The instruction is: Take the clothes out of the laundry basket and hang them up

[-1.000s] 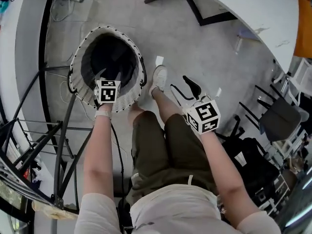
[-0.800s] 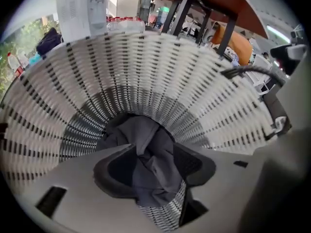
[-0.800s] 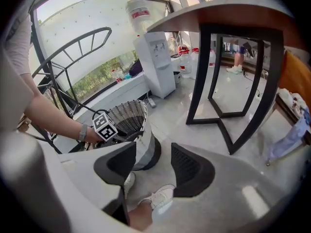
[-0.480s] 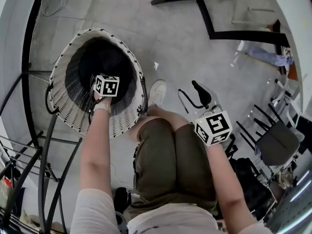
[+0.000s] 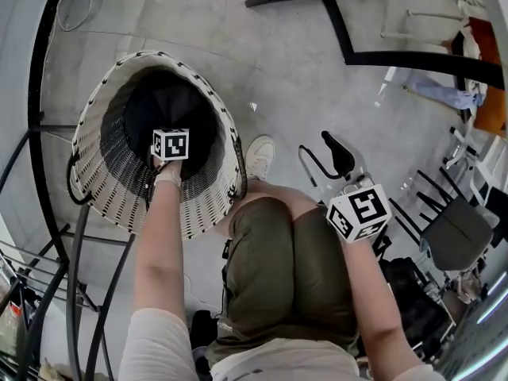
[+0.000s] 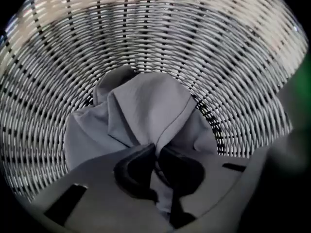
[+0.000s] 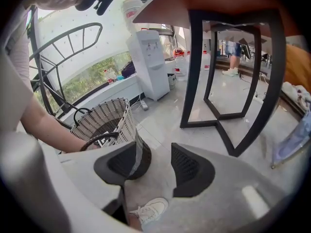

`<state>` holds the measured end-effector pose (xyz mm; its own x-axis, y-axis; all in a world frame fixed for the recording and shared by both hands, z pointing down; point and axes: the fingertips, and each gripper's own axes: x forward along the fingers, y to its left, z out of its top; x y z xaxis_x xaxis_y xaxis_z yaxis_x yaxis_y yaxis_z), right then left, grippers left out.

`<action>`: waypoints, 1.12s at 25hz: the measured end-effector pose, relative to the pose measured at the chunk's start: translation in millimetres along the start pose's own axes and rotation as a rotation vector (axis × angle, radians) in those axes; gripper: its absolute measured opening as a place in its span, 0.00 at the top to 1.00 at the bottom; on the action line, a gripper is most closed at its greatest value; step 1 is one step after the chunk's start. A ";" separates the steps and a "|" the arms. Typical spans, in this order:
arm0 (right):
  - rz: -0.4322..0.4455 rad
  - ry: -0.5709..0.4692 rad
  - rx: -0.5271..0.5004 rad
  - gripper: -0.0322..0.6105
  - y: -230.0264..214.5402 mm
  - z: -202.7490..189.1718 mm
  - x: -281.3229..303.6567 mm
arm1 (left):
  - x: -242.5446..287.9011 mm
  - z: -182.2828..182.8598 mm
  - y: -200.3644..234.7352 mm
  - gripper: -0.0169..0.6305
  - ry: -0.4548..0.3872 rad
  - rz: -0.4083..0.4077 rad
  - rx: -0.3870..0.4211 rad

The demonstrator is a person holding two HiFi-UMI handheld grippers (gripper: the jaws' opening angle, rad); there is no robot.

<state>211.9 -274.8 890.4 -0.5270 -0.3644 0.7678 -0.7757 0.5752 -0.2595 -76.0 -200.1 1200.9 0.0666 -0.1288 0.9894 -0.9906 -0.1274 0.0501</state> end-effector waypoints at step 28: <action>-0.047 -0.086 0.120 0.61 100.8 97.5 -186.0 | -287.7 21.9 -36.7 0.95 -0.204 -0.105 0.127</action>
<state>197.9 -220.5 664.4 -0.5128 -0.4536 0.7289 -0.8337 0.4659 -0.2966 -56.2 -179.9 911.4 0.2039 -0.3023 0.9312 -0.9549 -0.2713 0.1210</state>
